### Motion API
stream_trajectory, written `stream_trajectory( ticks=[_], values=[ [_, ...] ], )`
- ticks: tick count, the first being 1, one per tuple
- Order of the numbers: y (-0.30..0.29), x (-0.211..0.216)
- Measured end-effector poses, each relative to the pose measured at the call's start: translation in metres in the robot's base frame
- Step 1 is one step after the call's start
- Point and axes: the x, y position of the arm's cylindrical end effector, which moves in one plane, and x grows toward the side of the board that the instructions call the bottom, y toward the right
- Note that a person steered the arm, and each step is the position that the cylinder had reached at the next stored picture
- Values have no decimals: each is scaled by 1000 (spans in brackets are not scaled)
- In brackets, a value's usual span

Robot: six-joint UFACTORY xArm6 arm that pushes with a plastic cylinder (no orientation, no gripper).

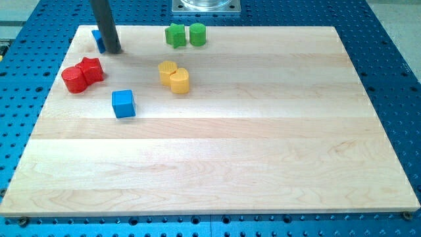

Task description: Move the cube into the triangle

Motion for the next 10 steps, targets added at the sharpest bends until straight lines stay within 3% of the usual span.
stream_trajectory(
  ticks=[2, 3, 4, 5, 7, 10],
  values=[
    [80, 123],
    [75, 191],
    [73, 216],
    [41, 207],
    [66, 139],
    [78, 177]
  ],
)
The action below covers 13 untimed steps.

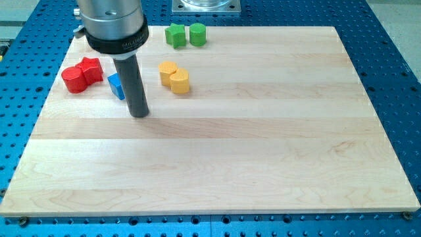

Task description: Move the cube into the triangle

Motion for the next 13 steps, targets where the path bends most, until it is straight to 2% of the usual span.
stream_trajectory(
  ticks=[1, 2, 4, 5, 7, 11, 13],
  values=[
    [3, -6],
    [0, -34],
    [-52, -51],
    [-53, -98],
    [-55, -132],
    [-21, -152],
    [-34, -154]
  ],
)
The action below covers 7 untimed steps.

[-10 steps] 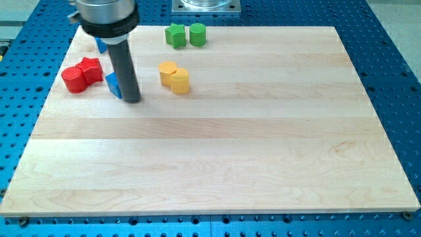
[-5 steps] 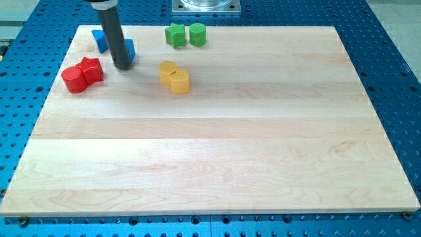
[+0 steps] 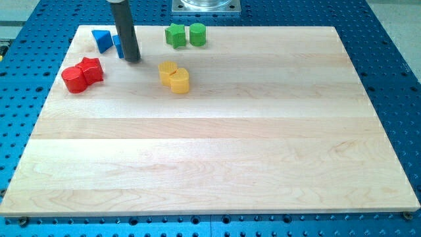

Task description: Move the cube into the triangle

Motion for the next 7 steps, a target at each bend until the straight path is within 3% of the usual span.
stream_trajectory(
  ticks=[2, 7],
  values=[
    [19, -13],
    [-24, -33]
  ],
)
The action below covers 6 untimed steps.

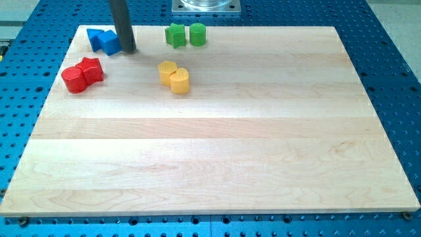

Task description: Move the cube into the triangle

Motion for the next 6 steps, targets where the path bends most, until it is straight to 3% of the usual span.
stream_trajectory(
  ticks=[6],
  values=[
    [-26, 14]
  ],
)
